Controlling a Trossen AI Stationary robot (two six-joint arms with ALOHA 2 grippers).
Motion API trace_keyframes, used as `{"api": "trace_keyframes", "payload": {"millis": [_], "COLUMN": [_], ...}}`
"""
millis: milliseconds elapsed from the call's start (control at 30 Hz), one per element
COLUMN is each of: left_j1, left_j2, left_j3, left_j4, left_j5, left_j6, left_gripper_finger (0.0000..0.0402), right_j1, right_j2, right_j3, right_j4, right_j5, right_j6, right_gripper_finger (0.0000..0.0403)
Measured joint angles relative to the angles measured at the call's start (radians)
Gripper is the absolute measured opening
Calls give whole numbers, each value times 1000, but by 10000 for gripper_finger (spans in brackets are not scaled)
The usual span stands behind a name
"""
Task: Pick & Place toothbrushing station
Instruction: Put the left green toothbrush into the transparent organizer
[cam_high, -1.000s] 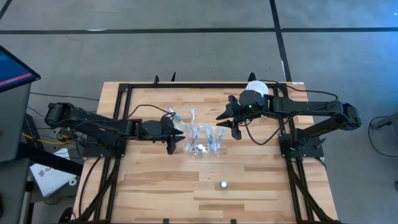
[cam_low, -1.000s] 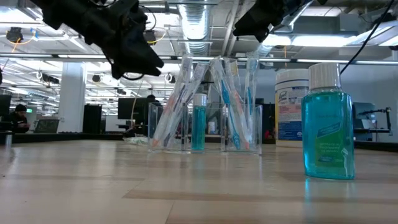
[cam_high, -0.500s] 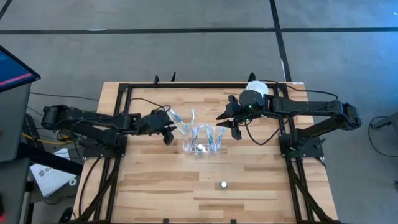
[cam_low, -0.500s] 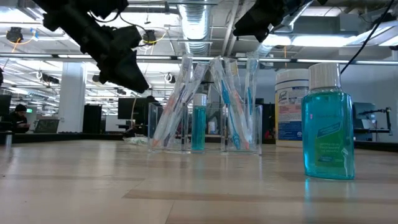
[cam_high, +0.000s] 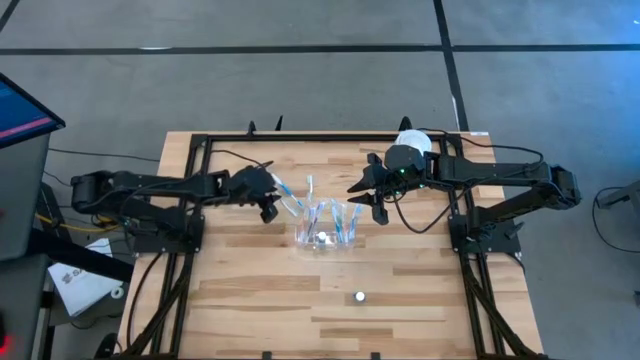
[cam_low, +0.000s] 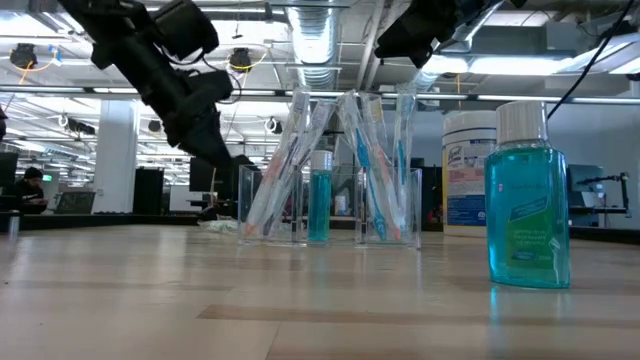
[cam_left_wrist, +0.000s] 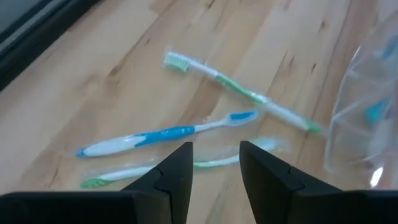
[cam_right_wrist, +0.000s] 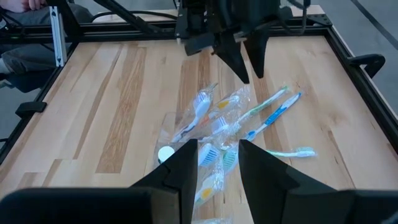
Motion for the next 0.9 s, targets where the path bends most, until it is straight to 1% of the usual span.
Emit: {"api": "trace_keyframes", "payload": {"millis": [233,500,633,733,900], "left_j1": [27,34,33,33,32], "left_j2": [61,124,156,166,165], "left_j3": [0,0,1,1,1], "left_j4": [3,16,26,28,34], "left_j5": [6,10,-2,-6,-5], "left_j6": [129,203,290,346,387], "left_gripper_finger": [126,126,126,126,126], "right_j1": [0,0,0,0,0], "right_j2": [0,0,0,0,0], "right_j3": [0,0,0,0,0], "right_j4": [0,0,0,0,0], "right_j5": [0,0,0,0,0], "right_j6": [-4,-5,-5,-5,-8], "right_gripper_finger": [107,107,107,107,107]}}
